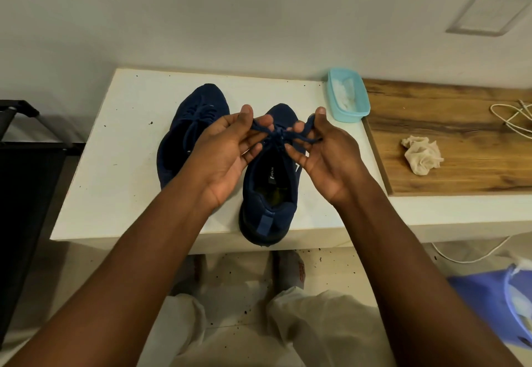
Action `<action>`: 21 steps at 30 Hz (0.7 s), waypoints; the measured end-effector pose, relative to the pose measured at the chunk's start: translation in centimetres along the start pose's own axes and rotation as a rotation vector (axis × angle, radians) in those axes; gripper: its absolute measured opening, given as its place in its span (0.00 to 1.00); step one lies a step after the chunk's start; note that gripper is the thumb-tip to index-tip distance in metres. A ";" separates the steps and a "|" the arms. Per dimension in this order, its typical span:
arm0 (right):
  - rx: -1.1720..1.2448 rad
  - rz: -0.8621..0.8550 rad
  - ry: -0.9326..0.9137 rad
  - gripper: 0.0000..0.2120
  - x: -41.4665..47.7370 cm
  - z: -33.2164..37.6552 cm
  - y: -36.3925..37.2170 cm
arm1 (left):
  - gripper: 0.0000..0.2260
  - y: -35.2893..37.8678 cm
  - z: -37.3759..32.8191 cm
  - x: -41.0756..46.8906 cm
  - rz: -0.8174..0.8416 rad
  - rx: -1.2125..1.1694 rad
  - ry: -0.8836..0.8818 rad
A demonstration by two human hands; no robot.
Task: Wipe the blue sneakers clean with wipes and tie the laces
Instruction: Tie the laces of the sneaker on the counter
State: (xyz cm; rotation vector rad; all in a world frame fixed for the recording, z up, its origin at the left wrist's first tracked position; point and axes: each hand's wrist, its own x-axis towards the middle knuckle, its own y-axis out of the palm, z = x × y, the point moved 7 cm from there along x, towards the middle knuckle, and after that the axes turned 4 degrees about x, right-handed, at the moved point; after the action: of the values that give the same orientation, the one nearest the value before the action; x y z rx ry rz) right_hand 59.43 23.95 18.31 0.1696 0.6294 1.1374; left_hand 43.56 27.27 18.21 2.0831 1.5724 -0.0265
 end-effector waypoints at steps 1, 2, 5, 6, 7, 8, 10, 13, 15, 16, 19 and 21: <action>-0.005 -0.015 0.010 0.13 0.0 -0.1 -0.1 | 0.08 -0.3 0.3 0.1 -0.032 0.009 -0.008; -0.014 -0.026 0.017 0.13 0.0 -0.2 -0.1 | 0.07 -0.6 0.5 0.2 -0.061 0.031 -0.014; -0.042 -0.061 0.032 0.12 0.3 -0.5 -0.3 | 0.07 -1.2 0.7 0.3 -0.124 0.127 -0.013; -0.046 -0.071 0.035 0.12 0.3 -0.6 -0.4 | 0.06 -1.3 0.8 0.4 -0.135 0.142 -0.009; -0.046 -0.079 0.035 0.12 0.4 -0.6 -0.5 | 0.06 -1.4 0.8 0.4 -0.142 0.147 -0.006; -0.044 -0.085 0.035 0.12 0.5 -0.7 -0.6 | 0.05 -1.5 0.9 0.4 -0.149 0.146 -0.005; -0.037 -0.094 0.036 0.11 0.6 -0.7 -0.6 | 0.05 -1.6 0.8 0.4 -0.155 0.145 -0.002; -0.019 -0.099 0.043 0.11 0.6 -0.8 -0.7 | 0.04 -1.7 0.7 0.4 -0.164 0.150 -0.003; -0.009 -0.102 0.046 0.10 0.7 -0.9 -0.7 | 0.04 -1.8 0.6 0.4 -0.172 0.152 0.003; -0.007 -0.101 0.045 0.10 0.7 -0.9 -0.7 | 0.05 -1.7 0.6 0.3 -0.175 0.160 0.012; -0.141 -0.090 -0.014 0.12 0.5 -0.3 -1.1 | 0.08 -1.4 0.3 -0.2 -0.150 0.246 0.059; -0.345 -0.086 -0.090 0.12 0.2 0.9 -1.6 | 0.08 -1.2 0.2 -0.4 -0.123 0.283 0.062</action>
State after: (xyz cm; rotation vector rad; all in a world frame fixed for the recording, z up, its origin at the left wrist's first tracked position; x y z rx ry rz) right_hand 61.27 23.57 18.30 -0.1006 0.3497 1.1311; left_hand 42.38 27.06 17.67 2.2122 1.8221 -0.2440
